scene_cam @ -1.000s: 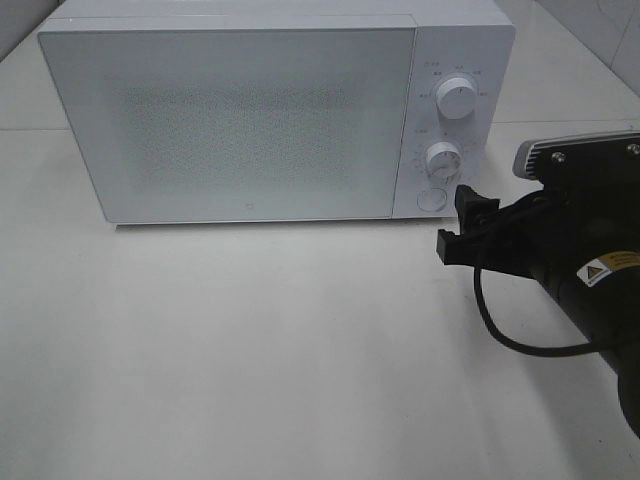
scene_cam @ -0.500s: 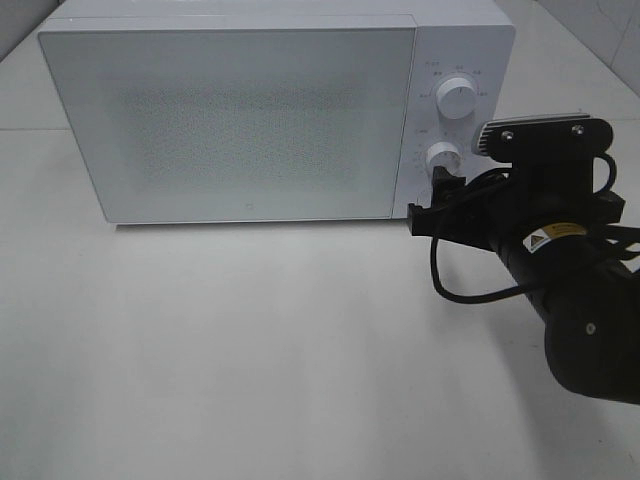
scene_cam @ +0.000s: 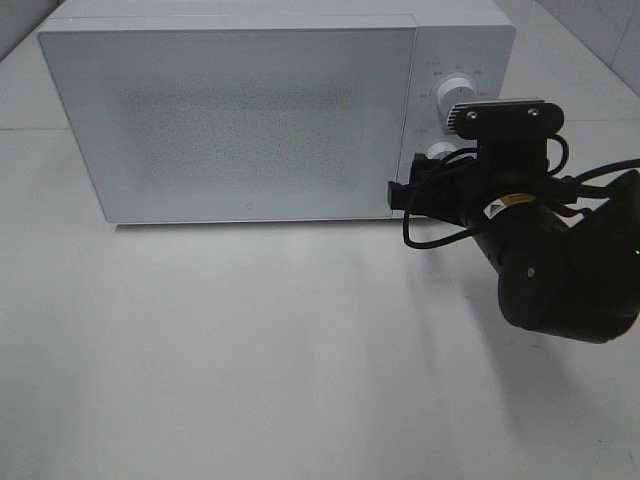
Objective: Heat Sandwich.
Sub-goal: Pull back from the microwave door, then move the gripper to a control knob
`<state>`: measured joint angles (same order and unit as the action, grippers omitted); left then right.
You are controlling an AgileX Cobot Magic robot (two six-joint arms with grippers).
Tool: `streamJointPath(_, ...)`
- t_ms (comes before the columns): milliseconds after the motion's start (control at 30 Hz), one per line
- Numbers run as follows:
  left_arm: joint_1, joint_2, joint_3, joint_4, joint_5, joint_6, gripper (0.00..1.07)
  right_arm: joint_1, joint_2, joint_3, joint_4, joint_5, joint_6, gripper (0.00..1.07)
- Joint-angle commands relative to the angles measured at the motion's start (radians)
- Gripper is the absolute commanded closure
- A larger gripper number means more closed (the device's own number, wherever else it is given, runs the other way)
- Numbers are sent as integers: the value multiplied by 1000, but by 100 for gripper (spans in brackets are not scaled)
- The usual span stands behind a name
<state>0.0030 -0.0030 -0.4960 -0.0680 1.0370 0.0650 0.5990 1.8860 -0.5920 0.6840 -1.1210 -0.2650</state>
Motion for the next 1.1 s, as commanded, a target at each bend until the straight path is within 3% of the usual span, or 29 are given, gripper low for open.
streamJointPath(33,5,-27,3,-4,-8,2,7,-36,26,-48,-49,29,9,31)
streamJointPath(633,5,-27,3,-4,-8,2,7,-75,99,-136,-76,60,35,32)
streamJointPath(800,5,-27,3,-4,-8,2,7,-75,99,-136,-75,60,35,40)
streamJointPath(900,5,-27,3,-4,-8,2,7,-75,99,-136,-75,60,35,59)
streamJointPath(933,5,-27,3,-4,-8,2,7,-75,99,-136,-75,60,35,70)
streamJointPath(967,5,-27,3,-4,-8,2,7,-75,99,-136,-75,60,35,70)
streamJointPath(1067,5,-27,3,-4,-8,2,7,-75,99,-136,-75,60,35,87)
streamJointPath(1100,5,-27,3,-4,-8,2,7,-75,99,-136,-75,60,35,87)
